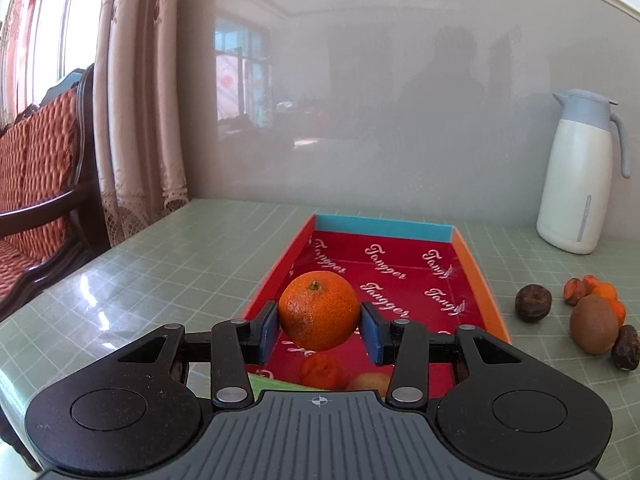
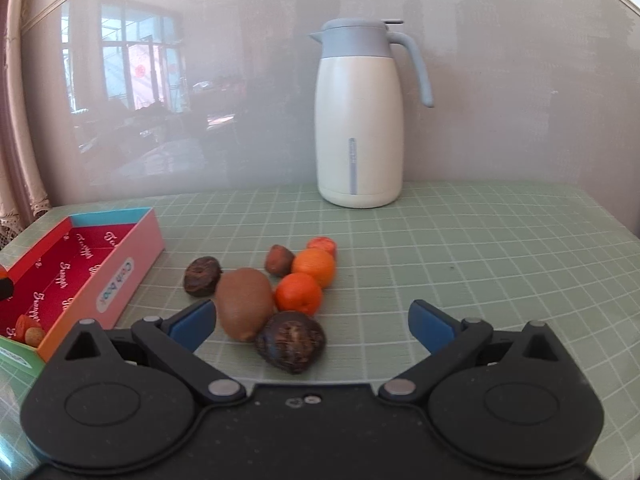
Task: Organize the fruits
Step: 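Carry the tangerine with the left tool into the red box and release, then grasp the dark brown lychee-like fruit with the right tool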
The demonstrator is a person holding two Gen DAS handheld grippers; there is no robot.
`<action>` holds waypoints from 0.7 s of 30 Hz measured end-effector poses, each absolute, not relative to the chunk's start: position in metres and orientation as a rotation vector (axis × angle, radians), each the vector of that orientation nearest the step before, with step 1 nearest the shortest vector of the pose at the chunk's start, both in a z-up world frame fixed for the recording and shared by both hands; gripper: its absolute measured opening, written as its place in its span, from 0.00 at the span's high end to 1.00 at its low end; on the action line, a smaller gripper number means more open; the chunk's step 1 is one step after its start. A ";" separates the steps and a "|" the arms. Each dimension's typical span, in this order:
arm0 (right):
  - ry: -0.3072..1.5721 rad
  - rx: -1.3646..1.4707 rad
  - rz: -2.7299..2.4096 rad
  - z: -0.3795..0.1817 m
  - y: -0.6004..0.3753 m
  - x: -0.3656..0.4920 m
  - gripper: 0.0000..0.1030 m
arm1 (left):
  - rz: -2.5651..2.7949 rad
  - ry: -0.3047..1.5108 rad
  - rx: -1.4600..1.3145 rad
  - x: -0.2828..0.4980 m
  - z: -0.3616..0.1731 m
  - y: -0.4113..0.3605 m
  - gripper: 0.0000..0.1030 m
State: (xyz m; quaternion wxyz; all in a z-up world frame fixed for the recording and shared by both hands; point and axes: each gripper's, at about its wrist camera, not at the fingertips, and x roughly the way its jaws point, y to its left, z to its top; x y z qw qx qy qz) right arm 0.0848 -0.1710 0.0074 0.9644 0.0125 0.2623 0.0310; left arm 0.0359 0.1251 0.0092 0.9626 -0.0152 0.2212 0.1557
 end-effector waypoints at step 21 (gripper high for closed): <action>0.549 0.024 0.114 0.002 -0.148 0.092 0.00 | 0.304 0.437 -0.001 0.023 0.014 0.127 0.40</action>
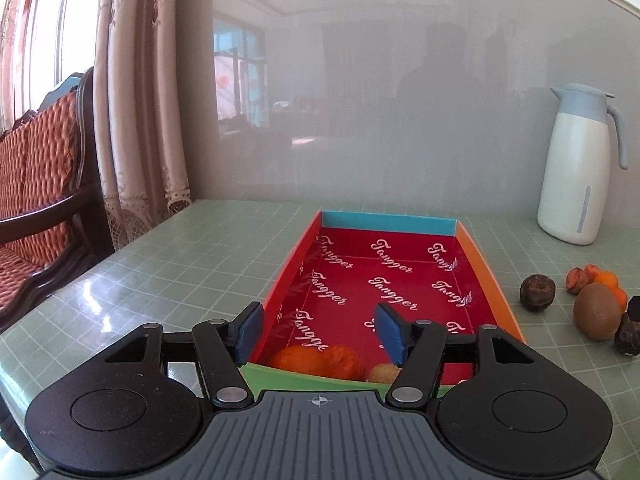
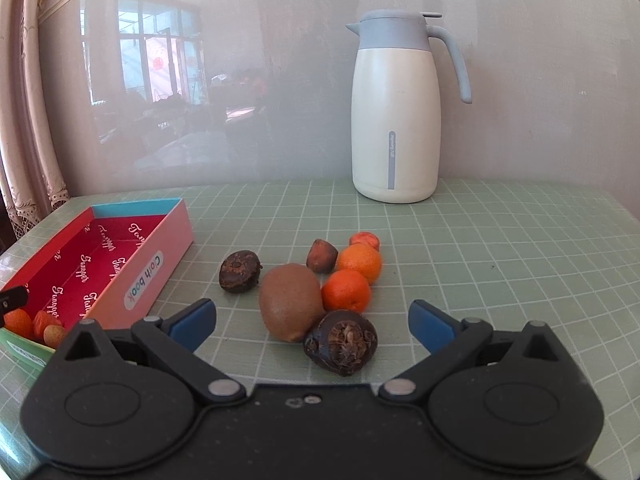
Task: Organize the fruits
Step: 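Grasp the dark brown lychee-like fruit with the right tool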
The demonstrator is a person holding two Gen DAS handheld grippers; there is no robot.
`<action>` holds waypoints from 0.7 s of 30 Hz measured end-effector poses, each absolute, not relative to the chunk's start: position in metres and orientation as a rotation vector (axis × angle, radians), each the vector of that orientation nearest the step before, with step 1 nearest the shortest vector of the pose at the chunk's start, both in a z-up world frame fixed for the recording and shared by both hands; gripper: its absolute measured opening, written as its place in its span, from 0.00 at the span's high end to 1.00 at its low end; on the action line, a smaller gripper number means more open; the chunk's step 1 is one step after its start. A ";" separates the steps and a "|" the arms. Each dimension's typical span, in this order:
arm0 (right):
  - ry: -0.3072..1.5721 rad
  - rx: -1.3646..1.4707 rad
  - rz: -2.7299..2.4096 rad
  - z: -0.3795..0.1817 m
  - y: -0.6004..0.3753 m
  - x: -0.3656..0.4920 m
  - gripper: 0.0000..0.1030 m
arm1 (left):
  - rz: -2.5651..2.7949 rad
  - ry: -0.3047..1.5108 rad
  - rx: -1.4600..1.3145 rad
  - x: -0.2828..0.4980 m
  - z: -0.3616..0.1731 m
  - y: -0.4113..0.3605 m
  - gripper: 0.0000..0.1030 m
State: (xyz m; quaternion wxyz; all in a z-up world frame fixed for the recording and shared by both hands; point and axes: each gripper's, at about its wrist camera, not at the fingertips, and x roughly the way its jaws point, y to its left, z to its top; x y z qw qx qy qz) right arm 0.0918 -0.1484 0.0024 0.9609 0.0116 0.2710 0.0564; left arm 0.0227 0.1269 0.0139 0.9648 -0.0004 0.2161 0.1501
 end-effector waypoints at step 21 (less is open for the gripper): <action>0.628 0.052 0.064 -0.016 -0.179 0.109 0.14 | 0.276 0.379 0.006 -0.007 0.033 0.126 0.08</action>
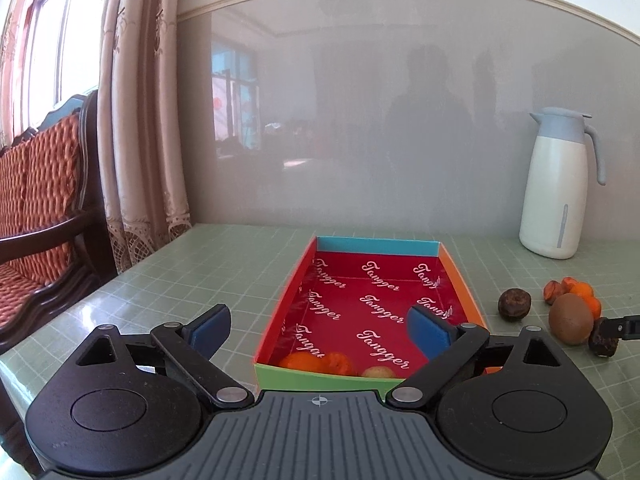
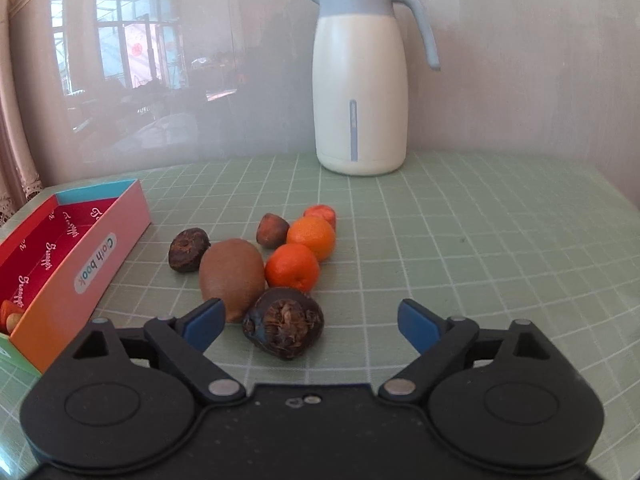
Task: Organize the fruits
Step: 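Grasp the dark brown lychee-like fruit with the right tool, then carry the brown fruit with the right tool into the red box and release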
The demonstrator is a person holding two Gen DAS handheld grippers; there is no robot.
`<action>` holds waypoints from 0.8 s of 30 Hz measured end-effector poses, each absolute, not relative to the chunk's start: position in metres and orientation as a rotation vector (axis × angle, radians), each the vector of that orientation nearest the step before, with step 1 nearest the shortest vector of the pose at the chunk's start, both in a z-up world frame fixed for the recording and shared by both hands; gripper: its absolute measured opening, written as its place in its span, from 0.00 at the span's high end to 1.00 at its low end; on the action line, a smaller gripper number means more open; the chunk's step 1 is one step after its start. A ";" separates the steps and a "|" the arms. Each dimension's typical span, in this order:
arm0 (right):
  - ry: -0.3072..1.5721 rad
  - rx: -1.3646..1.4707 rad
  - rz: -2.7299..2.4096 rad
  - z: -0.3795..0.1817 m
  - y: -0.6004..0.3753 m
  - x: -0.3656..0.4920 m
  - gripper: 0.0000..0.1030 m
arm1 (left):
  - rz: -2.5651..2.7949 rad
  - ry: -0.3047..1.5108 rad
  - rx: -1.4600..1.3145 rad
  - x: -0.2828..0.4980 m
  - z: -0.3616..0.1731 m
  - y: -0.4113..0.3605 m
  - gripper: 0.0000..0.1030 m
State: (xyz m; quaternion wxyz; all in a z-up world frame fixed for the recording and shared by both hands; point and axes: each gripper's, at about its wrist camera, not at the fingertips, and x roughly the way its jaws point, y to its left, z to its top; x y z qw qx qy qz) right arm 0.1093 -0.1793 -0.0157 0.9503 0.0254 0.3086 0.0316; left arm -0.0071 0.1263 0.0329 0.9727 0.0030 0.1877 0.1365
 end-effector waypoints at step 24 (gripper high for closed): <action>0.610 0.061 0.189 -0.012 -0.158 0.105 0.51 | 0.341 0.425 -0.059 -0.016 0.028 0.153 0.04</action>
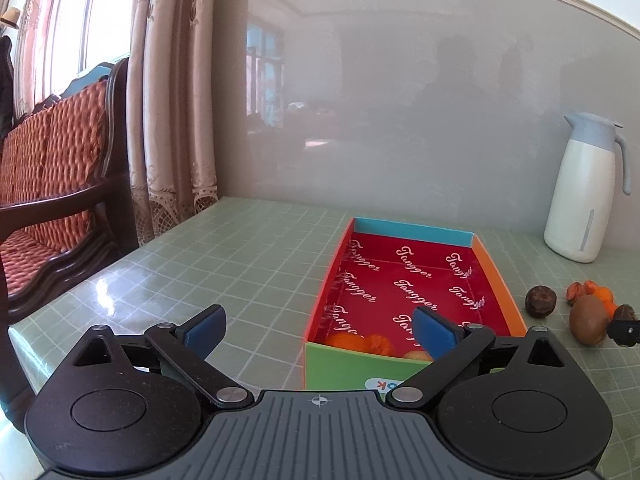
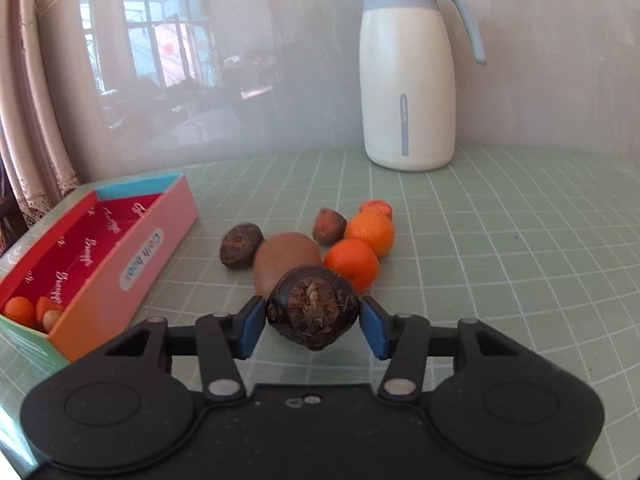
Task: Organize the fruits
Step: 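Carry the brown fruit with the right tool into the red box and release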
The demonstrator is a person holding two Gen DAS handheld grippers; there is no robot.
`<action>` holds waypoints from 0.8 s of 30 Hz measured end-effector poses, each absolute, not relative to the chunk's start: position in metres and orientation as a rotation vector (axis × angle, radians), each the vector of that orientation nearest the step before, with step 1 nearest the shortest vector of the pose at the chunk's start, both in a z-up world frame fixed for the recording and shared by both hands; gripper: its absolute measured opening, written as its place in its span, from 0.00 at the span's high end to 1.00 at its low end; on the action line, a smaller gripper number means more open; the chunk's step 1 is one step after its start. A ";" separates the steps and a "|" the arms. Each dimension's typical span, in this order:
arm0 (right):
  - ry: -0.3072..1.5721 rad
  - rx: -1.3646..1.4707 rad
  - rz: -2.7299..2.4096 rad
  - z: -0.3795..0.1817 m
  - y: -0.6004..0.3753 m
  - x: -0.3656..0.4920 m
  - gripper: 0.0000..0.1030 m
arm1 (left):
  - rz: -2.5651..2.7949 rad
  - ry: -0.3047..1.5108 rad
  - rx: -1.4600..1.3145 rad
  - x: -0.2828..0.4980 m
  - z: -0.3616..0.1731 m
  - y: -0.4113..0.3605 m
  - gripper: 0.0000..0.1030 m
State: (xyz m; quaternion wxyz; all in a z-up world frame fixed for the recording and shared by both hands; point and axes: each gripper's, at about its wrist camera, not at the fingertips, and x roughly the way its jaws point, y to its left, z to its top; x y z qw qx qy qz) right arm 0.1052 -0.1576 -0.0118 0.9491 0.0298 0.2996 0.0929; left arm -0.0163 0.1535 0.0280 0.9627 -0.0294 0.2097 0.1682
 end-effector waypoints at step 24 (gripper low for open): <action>0.520 -0.059 0.623 0.008 -0.019 0.086 0.51 | 0.481 0.445 -0.094 -0.055 0.014 0.204 0.03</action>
